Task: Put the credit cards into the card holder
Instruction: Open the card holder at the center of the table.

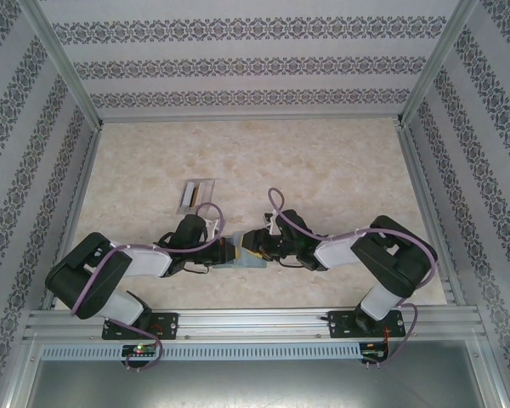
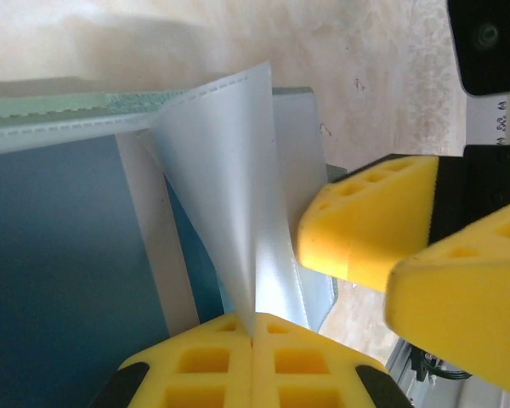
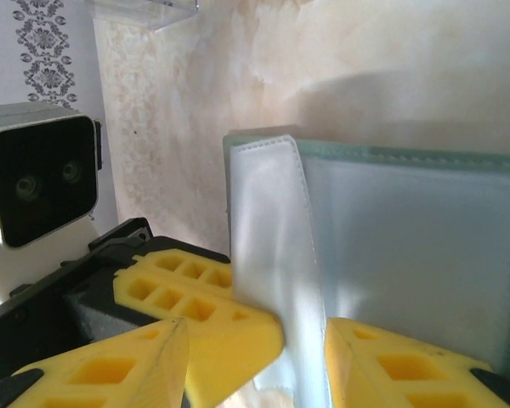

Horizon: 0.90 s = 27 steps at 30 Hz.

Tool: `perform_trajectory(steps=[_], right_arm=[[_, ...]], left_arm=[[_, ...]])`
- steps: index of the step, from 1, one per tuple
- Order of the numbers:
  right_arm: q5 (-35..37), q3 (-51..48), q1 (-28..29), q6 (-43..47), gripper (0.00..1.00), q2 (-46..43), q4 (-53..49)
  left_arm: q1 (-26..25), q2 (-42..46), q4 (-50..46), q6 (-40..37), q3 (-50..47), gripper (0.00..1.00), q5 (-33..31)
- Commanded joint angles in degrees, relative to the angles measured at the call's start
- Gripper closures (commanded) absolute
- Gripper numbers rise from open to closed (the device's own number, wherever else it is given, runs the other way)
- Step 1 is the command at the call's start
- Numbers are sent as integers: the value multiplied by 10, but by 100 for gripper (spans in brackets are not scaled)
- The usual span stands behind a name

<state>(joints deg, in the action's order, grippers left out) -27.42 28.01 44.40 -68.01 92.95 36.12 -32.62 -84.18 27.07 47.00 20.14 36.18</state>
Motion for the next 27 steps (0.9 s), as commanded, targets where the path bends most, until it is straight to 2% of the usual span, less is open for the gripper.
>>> perform_trajectory(steps=[1, 16, 19, 27], right_arm=[[18, -10, -1, 5, 52, -26, -40], [-8, 16, 17, 1, 54, 31, -17], [-7, 16, 16, 2, 58, 26, -13], [-11, 17, 12, 14, 81, 2, -24]], left_arm=[[-7, 0, 24, -2, 3, 100, 2], [-7, -26, 69, 15, 6, 100, 21], [-7, -26, 60, 11, 8, 100, 20], [-6, -11, 42, 4, 6, 100, 5]])
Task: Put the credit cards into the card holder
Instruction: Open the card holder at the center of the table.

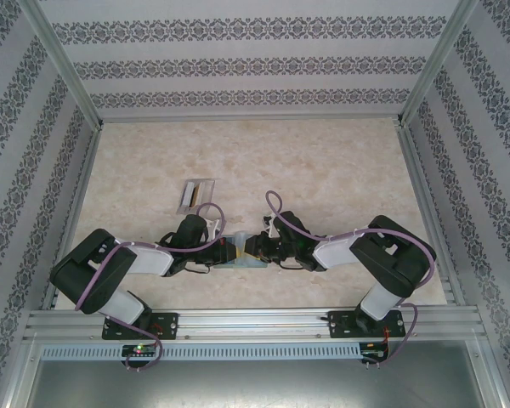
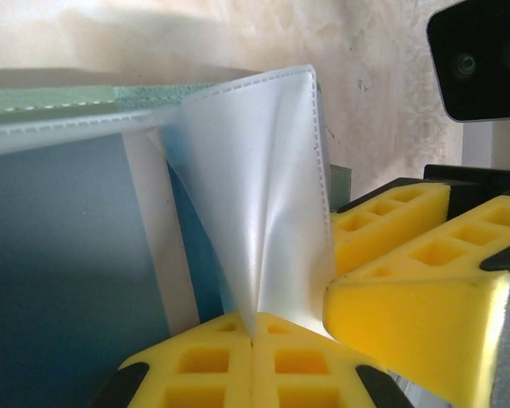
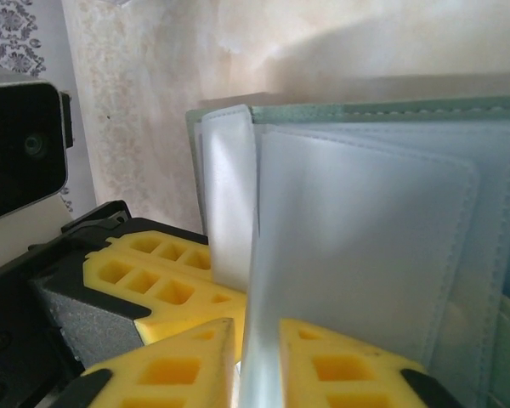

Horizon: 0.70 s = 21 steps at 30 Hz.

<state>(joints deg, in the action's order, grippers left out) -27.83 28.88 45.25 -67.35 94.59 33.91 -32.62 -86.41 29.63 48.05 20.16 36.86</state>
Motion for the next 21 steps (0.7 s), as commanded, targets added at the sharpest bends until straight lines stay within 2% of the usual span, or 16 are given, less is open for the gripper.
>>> perform_trajectory(steps=[1, 11, 13, 16, 18, 21], right_arm=[[-9, 9, 4, 9, 83, -14, -2], [-11, 12, 5, 10, 81, -5, -5], [-12, 16, 6, 10, 85, -2, -4], [-13, 20, 8, 15, 93, 2, -4], [-13, 20, 9, 10, 96, 6, 1], [-12, 21, 12, 13, 99, 8, 2]], left_arm=[[-6, 13, 12, -9, 6, 100, -4], [-5, 17, -5, -18, 6, 100, -7], [-5, 20, -4, -16, 3, 99, -10], [0, 34, 3, -7, -3, 77, -8], [3, 59, 9, 3, -11, 73, -14], [5, 111, -52, -6, -8, 64, -39]])
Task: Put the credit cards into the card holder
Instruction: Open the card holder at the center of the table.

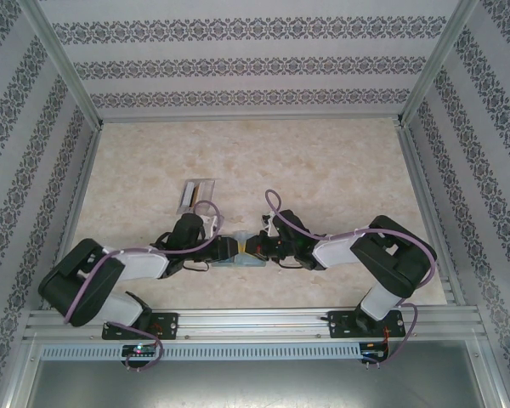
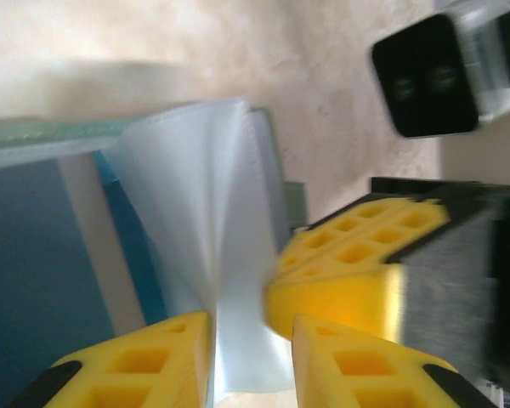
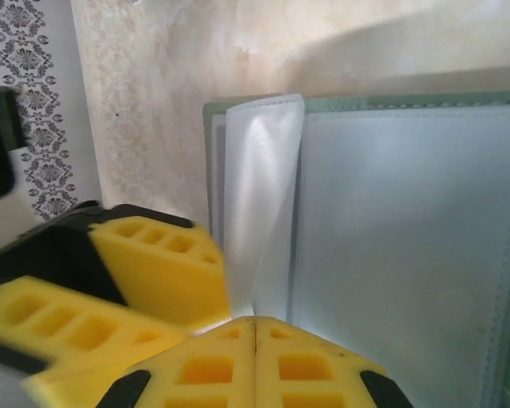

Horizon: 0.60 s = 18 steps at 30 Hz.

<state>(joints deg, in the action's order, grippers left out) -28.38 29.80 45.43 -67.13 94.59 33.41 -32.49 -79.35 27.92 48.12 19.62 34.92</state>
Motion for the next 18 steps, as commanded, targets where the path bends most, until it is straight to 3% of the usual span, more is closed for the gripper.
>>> perform_trajectory(steps=[1, 6, 11, 15, 18], right_arm=[[-4, 13, 11, 13, 100, 8, 6], [-3, 24, 18, 19, 100, 11, 1], [3, 46, 33, 24, 100, 26, -2], [3, 78, 51, 26, 82, 55, 1], [1, 102, 60, 27, 76, 79, 8]], left_arm=[[7, 58, -63, -14, 3, 62, -28], [41, 130, -199, -2, 16, 49, -86], [93, 174, -327, 4, 35, 45, -129], [111, 207, -409, -23, 65, 40, -165], [126, 225, -462, -40, 88, 37, -183]])
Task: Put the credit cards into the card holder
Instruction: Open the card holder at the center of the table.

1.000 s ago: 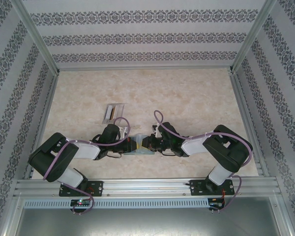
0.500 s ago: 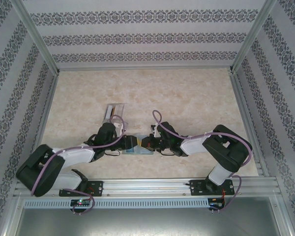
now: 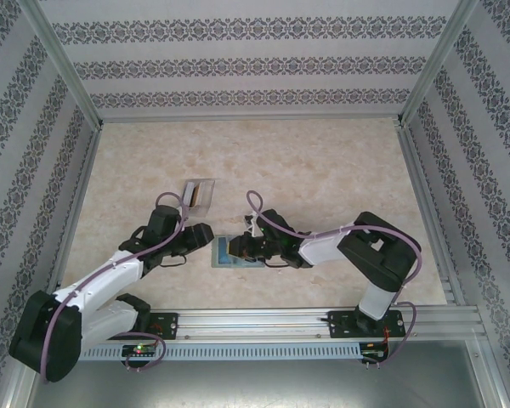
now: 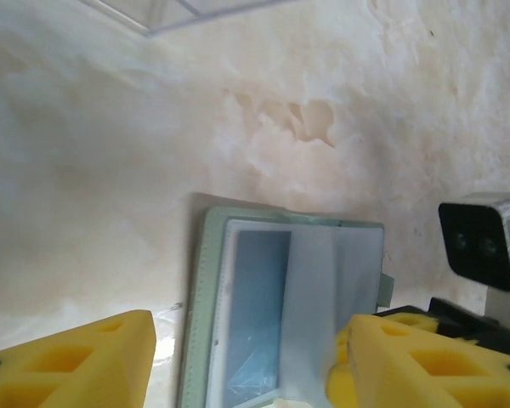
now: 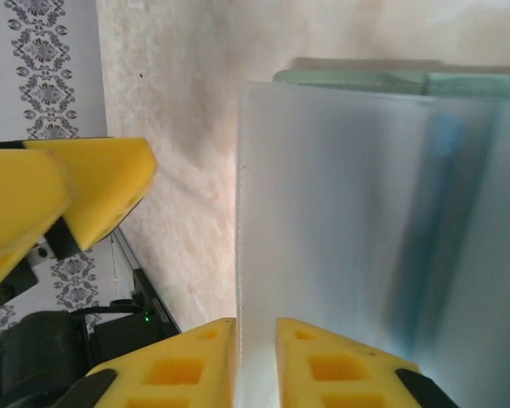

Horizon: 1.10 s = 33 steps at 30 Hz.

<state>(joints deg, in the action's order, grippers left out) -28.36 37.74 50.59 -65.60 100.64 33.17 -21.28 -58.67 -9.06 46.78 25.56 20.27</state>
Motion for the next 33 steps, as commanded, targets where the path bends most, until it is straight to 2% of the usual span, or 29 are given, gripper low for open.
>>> perform_trajectory(steps=[1, 6, 13, 19, 25, 30, 33], right_arm=[[1, 30, 9, 12, 73, 26, 10], [-15, 48, 7, 1, 62, 47, 35], [-42, 29, -28, 23, 51, -6, 50], [-40, 19, -46, 54, 51, -36, -13], [-43, 27, -19, 43, 52, 16, 4], [-18, 34, -13, 34, 61, 61, -16], [-2, 18, -14, 28, 62, 58, -20]], left_arm=[[20, 24, -102, -31, 33, 36, -43], [38, 35, -151, -56, 74, 32, -67], [40, -14, -199, -110, 162, 28, -110], [40, -84, -219, -129, 223, 27, -128], [40, -102, -217, -124, 244, 27, -153], [40, -122, -229, -122, 261, 27, -160], [40, -122, -228, -122, 259, 27, -164]])
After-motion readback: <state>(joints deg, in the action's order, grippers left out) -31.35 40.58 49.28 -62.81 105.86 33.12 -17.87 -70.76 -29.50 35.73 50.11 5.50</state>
